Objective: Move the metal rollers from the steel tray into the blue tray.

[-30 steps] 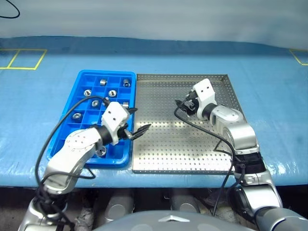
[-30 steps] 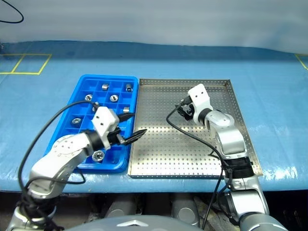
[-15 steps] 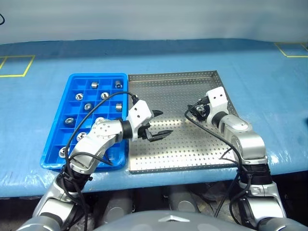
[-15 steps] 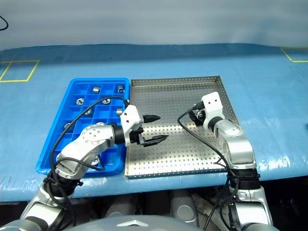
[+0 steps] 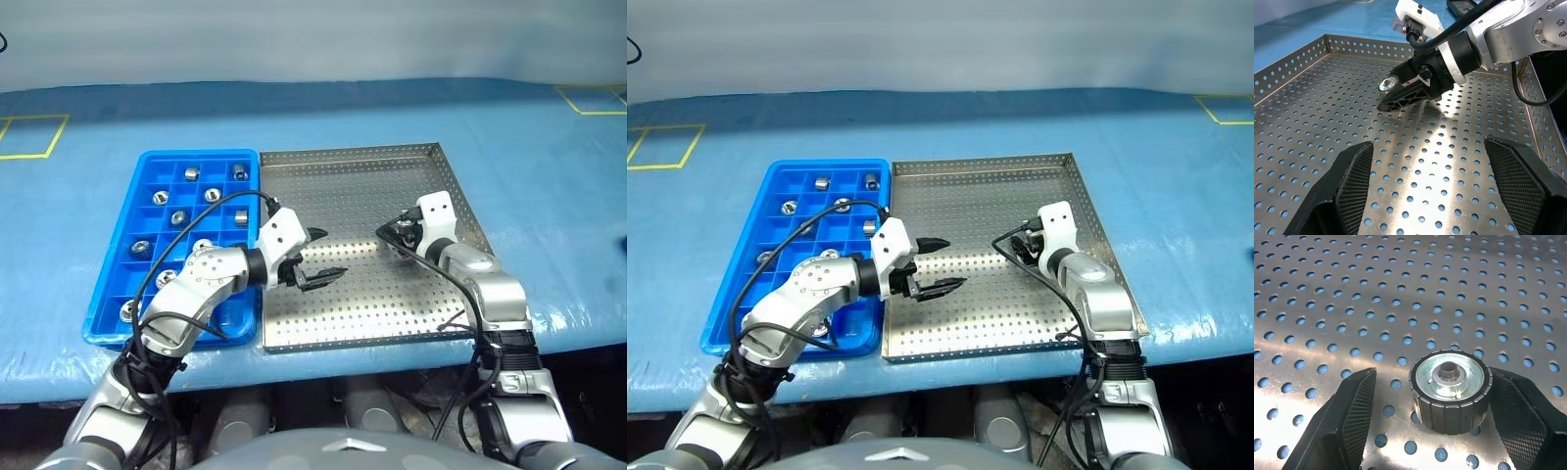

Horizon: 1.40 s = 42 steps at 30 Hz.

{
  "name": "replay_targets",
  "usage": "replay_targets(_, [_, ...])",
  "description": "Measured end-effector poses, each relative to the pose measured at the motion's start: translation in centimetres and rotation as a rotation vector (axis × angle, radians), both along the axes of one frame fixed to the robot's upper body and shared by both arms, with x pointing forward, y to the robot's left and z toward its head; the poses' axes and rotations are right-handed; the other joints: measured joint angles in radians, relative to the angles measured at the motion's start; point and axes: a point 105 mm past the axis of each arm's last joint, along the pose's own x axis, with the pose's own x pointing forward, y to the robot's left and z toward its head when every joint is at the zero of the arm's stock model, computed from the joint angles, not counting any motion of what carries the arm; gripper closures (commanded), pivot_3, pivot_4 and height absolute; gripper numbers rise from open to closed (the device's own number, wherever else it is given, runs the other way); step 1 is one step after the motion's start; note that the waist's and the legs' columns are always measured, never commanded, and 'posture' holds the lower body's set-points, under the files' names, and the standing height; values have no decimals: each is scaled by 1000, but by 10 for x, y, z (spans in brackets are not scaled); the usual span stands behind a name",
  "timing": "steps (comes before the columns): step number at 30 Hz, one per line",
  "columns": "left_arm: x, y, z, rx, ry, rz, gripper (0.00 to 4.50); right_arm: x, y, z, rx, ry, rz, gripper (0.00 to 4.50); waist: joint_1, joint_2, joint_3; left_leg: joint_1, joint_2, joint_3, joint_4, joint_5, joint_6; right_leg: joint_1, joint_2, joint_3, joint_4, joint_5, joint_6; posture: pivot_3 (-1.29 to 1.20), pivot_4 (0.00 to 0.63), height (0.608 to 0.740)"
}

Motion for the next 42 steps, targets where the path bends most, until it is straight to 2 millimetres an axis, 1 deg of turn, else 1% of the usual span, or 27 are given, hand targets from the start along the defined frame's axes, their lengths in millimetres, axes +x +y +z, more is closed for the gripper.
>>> replay_targets(4, [1,1,0,0,-2,10,537,1,0,0,6,1,-1,2680,1,0,0,0,0,1,0,0,0,0,0,1,0,0,0,-172,150,740])
replay_targets(5, [1,1,0,0,-3,11,537,1,0,0,6,1,-1,2781,1,0,0,0,0,1,0,0,0,0,0,1,0,0,0,-172,150,740])
replay_targets(15, [1,2,-1,0,0,19,537,1,-1,1,1,-6,-14,2781,4,0,0,0,0,2,0,0,1,-1,0,2,0,1,1,-170,150,740])
replay_targets(19, [-1,9,1,-9,-4,38,537,2,7,15,8,-62,37,2781,3,0,0,0,0,3,0,0,1,-1,0,2,0,1,2,-146,150,740])
replay_targets(22, [-6,29,9,-16,-18,88,537,-2,29,37,29,-131,166,2781,0,0,0,0,1,3,0,-1,1,-2,1,2,0,1,2,-121,150,740])
replay_targets(24, [-11,47,11,-3,-18,142,537,-6,51,53,39,-177,286,2781,-1,0,0,0,1,3,0,0,1,-2,1,2,0,1,2,-92,150,740])
replay_targets(28, [-25,80,13,21,-5,248,537,-17,93,71,71,-225,485,2781,14,0,0,0,1,2,0,0,1,-2,0,1,0,1,2,-30,150,740])
replay_targets(31, [-33,105,20,48,-33,359,537,-27,127,75,97,-226,625,2781,27,0,0,0,1,1,0,1,-1,-2,0,0,0,1,1,25,150,740])
replay_targets(33, [-39,127,25,63,-55,472,537,-37,154,73,100,-213,746,2781,40,0,0,0,1,0,0,2,-5,-2,-1,-1,0,0,0,51,150,740])
replay_targets(35, [-44,141,27,78,-65,545,537,-44,170,71,107,-201,817,2781,57,0,0,0,1,-1,0,2,-5,-2,-1,-3,0,-1,-1,64,150,740])
replay_targets(38, [-57,159,23,105,-45,640,537,-53,190,74,115,-201,916,2781,82,-1,0,-1,0,-2,0,2,-5,-1,-3,-5,-1,-2,-4,110,150,740])
replay_targets(40, [-66,165,19,118,-22,682,537,-59,202,73,121,-194,970,2781,90,-1,0,-1,0,-3,0,2,-5,-1,-3,-7,-1,-4,-6,126,150,740])
replay_targets(42, [-72,169,16,125,-7,710,537,-64,210,67,121,-171,1011,2781,101,-1,0,-1,-1,-5,0,2,-6,-1,-3,-8,-1,-4,-7,146,150,740])
